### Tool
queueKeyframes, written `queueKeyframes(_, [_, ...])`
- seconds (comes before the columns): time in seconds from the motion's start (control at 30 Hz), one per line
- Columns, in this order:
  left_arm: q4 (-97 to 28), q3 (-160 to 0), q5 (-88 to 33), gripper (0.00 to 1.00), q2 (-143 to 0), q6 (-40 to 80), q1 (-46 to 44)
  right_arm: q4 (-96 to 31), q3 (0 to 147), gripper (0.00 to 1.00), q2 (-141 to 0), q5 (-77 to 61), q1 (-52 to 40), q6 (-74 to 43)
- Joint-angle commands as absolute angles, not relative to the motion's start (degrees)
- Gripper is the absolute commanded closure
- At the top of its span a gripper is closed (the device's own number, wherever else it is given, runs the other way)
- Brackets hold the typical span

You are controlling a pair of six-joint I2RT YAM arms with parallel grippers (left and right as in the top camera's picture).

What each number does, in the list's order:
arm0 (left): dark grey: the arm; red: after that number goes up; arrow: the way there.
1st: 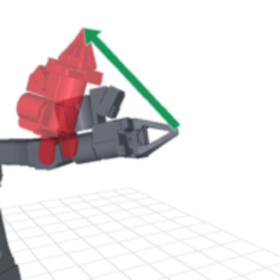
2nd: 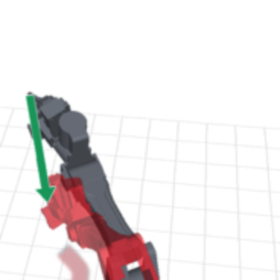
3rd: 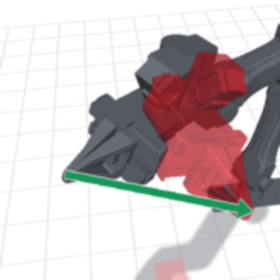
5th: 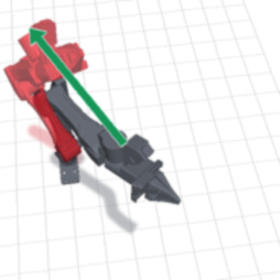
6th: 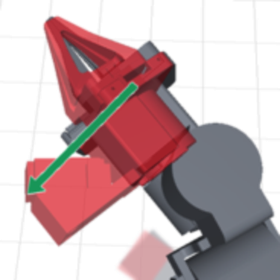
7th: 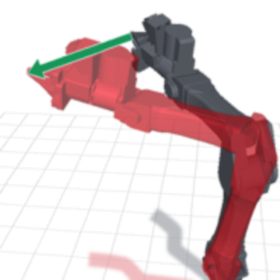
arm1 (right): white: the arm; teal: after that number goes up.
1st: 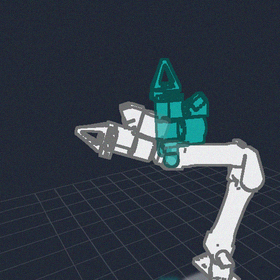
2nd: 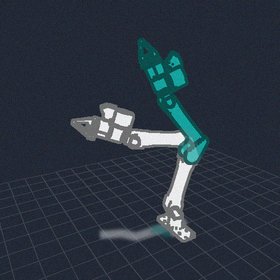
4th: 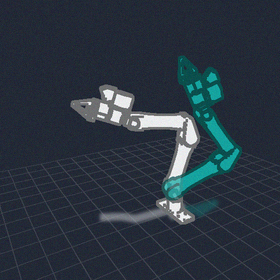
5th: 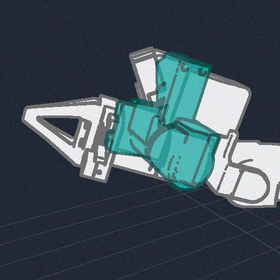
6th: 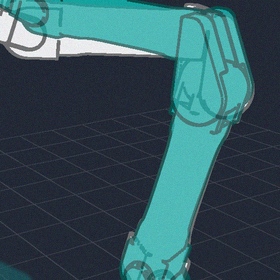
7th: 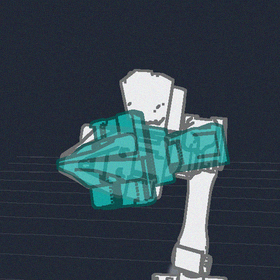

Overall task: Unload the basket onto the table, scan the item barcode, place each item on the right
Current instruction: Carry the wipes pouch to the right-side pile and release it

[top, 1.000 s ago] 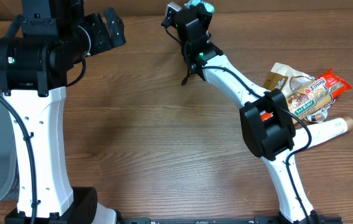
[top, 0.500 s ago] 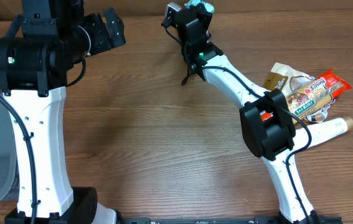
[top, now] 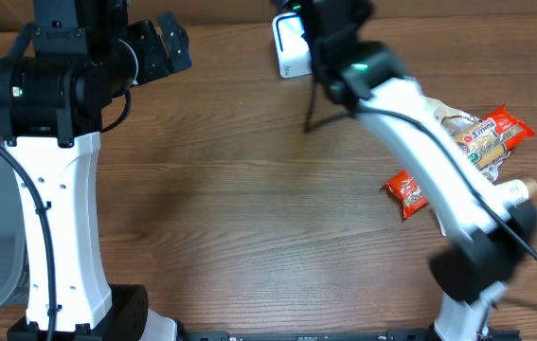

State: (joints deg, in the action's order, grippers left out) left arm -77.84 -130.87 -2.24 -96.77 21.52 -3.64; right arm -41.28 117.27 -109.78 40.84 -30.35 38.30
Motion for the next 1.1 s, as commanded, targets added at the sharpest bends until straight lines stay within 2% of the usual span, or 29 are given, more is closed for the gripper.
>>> queueKeyframes(0.0, [-77.8,-131.2,-1.7,0.0,-97.1,22.3,-3.5,-54.2,117.7,0.96,-102.1,41.3,-26.9,7.8])
queueKeyframes(0.2, [-77.8,-131.2,-1.7,0.01,-97.1,22.3,-3.5,-78.6,117.2,0.96,-101.3,24.9,-15.1,-24.2])
queueKeyframes(0.3, [-77.8,-131.2,-1.7,0.0,-97.1,22.3,-3.5,-81.9,114.2,0.96,-102.3,20.0,-9.3,-31.7])
queueKeyframes(0.53, [-77.8,-131.2,-1.7,0.01,-97.1,22.3,-3.5,-77.1,97.4,0.96,-102.4,10.6,5.3,-33.5])
queueKeyframes(0.67, [-77.8,-131.2,-1.7,0.01,-97.1,22.3,-3.5,-74.8,92.4,0.94,-102.4,9.3,9.9,-32.8])
queueKeyframes(0.77, [-77.8,-131.2,-1.7,0.0,-97.1,22.3,-3.5,-76.0,91.9,0.18,-102.3,9.3,12.0,-32.5])
queueKeyframes(0.8, [-77.8,-131.2,-1.7,0.0,-97.1,22.3,-3.5,-76.4,92.0,0.03,-102.3,9.3,12.5,-32.4])
queueKeyframes(0.83, [-77.8,-131.2,-1.7,0.01,-97.1,22.3,-3.5,-76.9,92.4,0.0,-102.2,9.3,13.0,-31.2])
queueKeyframes(1.07, [-77.8,-131.2,-1.7,0.0,-97.1,22.3,-3.5,-84.6,102.6,0.0,-98.3,8.6,13.1,-27.2])
